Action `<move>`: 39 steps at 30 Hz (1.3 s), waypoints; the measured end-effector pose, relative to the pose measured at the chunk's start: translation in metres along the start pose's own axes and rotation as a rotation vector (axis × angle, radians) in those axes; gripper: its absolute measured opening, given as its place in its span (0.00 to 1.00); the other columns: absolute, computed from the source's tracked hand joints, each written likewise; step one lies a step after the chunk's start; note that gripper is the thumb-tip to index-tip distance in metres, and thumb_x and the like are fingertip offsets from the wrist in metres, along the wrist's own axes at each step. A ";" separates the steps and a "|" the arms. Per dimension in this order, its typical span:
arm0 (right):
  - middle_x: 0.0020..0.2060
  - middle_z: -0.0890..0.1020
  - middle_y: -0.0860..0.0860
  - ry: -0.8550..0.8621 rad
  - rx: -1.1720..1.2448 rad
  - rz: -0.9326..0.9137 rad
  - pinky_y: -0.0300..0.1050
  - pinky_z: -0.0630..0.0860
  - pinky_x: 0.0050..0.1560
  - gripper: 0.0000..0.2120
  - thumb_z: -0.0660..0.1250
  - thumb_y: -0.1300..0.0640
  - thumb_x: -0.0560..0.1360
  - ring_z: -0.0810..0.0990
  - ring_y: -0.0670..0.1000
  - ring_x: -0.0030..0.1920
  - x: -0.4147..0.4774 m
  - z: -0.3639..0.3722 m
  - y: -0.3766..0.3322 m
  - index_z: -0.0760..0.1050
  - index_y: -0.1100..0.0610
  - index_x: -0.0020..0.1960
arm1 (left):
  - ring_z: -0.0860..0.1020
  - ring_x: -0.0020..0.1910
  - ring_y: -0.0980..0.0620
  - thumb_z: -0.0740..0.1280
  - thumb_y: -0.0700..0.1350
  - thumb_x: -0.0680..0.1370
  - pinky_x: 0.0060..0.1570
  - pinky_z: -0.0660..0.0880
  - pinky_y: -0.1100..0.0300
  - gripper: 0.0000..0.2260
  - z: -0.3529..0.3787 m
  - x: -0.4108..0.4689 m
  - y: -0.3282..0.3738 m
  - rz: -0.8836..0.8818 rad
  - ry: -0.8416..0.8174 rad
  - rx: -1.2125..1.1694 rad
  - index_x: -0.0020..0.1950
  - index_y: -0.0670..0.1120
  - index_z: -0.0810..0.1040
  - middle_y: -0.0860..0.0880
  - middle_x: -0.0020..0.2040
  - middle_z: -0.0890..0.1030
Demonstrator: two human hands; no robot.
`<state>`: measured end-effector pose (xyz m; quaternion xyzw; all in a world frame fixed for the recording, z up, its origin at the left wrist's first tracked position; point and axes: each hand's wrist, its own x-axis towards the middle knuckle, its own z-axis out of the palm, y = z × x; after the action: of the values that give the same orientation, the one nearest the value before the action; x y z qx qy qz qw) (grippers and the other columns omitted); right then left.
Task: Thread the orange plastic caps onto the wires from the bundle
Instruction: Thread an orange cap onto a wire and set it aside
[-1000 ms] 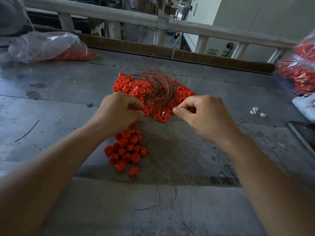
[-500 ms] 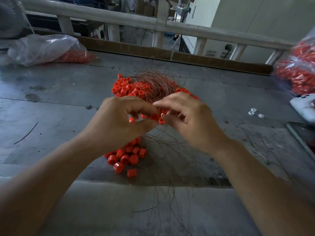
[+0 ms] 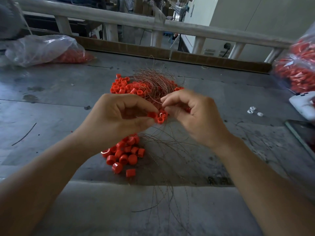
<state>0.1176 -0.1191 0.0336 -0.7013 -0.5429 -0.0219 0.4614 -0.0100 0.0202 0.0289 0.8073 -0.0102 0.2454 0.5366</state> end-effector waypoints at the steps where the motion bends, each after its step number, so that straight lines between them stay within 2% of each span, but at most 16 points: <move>1: 0.41 0.81 0.49 0.035 0.041 0.025 0.34 0.75 0.48 0.04 0.68 0.65 0.72 0.79 0.46 0.45 0.001 -0.002 0.001 0.78 0.57 0.44 | 0.83 0.38 0.53 0.75 0.45 0.64 0.40 0.79 0.64 0.09 -0.001 0.000 0.000 -0.018 0.019 -0.049 0.42 0.52 0.82 0.50 0.41 0.84; 5: 0.39 0.81 0.51 0.174 0.183 0.031 0.42 0.77 0.49 0.07 0.66 0.63 0.73 0.80 0.52 0.44 0.004 -0.010 0.001 0.74 0.50 0.42 | 0.83 0.37 0.52 0.70 0.49 0.59 0.39 0.80 0.61 0.13 -0.001 0.002 -0.003 -0.068 0.055 -0.093 0.42 0.49 0.81 0.47 0.40 0.84; 9: 0.39 0.80 0.53 0.302 0.282 0.030 0.41 0.76 0.47 0.06 0.65 0.61 0.72 0.80 0.54 0.43 0.007 -0.015 0.000 0.73 0.51 0.42 | 0.83 0.37 0.53 0.73 0.50 0.61 0.41 0.79 0.63 0.10 -0.002 0.003 -0.010 -0.093 0.053 -0.063 0.41 0.56 0.83 0.52 0.39 0.84; 11: 0.39 0.80 0.54 0.314 0.292 0.040 0.41 0.75 0.46 0.05 0.65 0.62 0.72 0.80 0.53 0.43 0.008 -0.016 0.001 0.73 0.52 0.42 | 0.83 0.38 0.54 0.75 0.49 0.63 0.42 0.79 0.64 0.11 -0.001 0.003 -0.014 -0.091 0.046 -0.005 0.43 0.60 0.82 0.55 0.40 0.84; 15: 0.39 0.80 0.53 0.309 0.277 0.046 0.42 0.76 0.47 0.06 0.65 0.62 0.72 0.80 0.54 0.43 0.007 -0.015 0.001 0.74 0.51 0.42 | 0.82 0.39 0.59 0.73 0.40 0.68 0.42 0.78 0.66 0.13 0.000 0.005 -0.017 -0.056 0.044 0.140 0.41 0.60 0.81 0.60 0.42 0.83; 18: 0.39 0.80 0.52 0.302 0.302 0.033 0.40 0.76 0.46 0.06 0.66 0.63 0.72 0.81 0.50 0.42 0.006 -0.015 -0.001 0.74 0.52 0.43 | 0.80 0.45 0.58 0.74 0.40 0.69 0.46 0.78 0.62 0.14 0.003 0.006 -0.015 0.026 0.042 0.210 0.44 0.59 0.79 0.60 0.53 0.79; 20: 0.38 0.81 0.51 0.256 0.320 0.032 0.39 0.76 0.46 0.07 0.66 0.64 0.72 0.81 0.48 0.42 0.005 -0.012 -0.002 0.74 0.52 0.43 | 0.79 0.48 0.59 0.71 0.43 0.69 0.46 0.78 0.65 0.10 0.005 0.006 -0.014 0.067 0.025 0.220 0.45 0.58 0.79 0.61 0.61 0.73; 22: 0.38 0.81 0.51 0.188 0.338 0.037 0.38 0.77 0.46 0.08 0.65 0.66 0.73 0.81 0.47 0.41 0.004 -0.007 -0.003 0.74 0.54 0.43 | 0.78 0.50 0.62 0.70 0.42 0.69 0.47 0.76 0.68 0.09 0.007 0.007 -0.015 0.085 -0.012 0.225 0.46 0.56 0.80 0.60 0.65 0.70; 25: 0.38 0.81 0.50 0.115 0.365 0.036 0.38 0.77 0.46 0.07 0.65 0.67 0.73 0.82 0.47 0.42 0.002 0.000 -0.005 0.75 0.55 0.43 | 0.77 0.54 0.64 0.72 0.36 0.70 0.52 0.74 0.70 0.12 0.012 0.011 -0.018 0.064 -0.090 0.236 0.45 0.53 0.80 0.61 0.62 0.71; 29: 0.37 0.81 0.51 0.135 0.417 0.032 0.39 0.77 0.45 0.06 0.64 0.67 0.73 0.82 0.49 0.41 0.002 0.000 -0.005 0.74 0.56 0.43 | 0.75 0.50 0.68 0.72 0.39 0.70 0.51 0.71 0.75 0.08 0.011 0.017 -0.023 0.067 -0.049 0.437 0.47 0.50 0.82 0.64 0.54 0.73; 32: 0.35 0.82 0.49 0.220 0.461 0.044 0.42 0.77 0.46 0.05 0.64 0.65 0.73 0.82 0.51 0.41 0.004 -0.004 -0.002 0.74 0.56 0.42 | 0.71 0.48 0.73 0.71 0.41 0.71 0.51 0.66 0.79 0.07 0.006 0.021 -0.028 0.037 -0.027 0.558 0.47 0.50 0.82 0.62 0.55 0.73; 34: 0.34 0.82 0.49 0.274 0.502 0.053 0.41 0.77 0.45 0.05 0.63 0.66 0.73 0.82 0.51 0.40 0.005 -0.006 -0.001 0.74 0.57 0.42 | 0.70 0.46 0.71 0.71 0.41 0.72 0.49 0.60 0.84 0.07 0.003 0.022 -0.032 0.017 -0.031 0.621 0.48 0.49 0.82 0.61 0.55 0.72; 36: 0.33 0.82 0.48 0.322 0.510 0.056 0.40 0.76 0.45 0.05 0.63 0.66 0.73 0.82 0.50 0.40 0.006 -0.007 -0.001 0.74 0.57 0.42 | 0.69 0.51 0.67 0.70 0.41 0.72 0.48 0.57 0.85 0.07 0.002 0.023 -0.035 0.010 -0.031 0.659 0.49 0.48 0.82 0.59 0.57 0.73; 39: 0.32 0.82 0.47 0.407 0.515 0.047 0.42 0.77 0.45 0.06 0.61 0.67 0.73 0.81 0.49 0.38 0.007 -0.011 -0.003 0.73 0.56 0.42 | 0.66 0.54 0.65 0.70 0.41 0.73 0.48 0.55 0.82 0.08 0.000 0.022 -0.040 -0.003 -0.037 0.705 0.51 0.47 0.81 0.54 0.61 0.75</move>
<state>0.1231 -0.1213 0.0448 -0.5551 -0.4109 -0.0128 0.7231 0.0208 0.0429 0.0032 0.9473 0.0666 0.2181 0.2251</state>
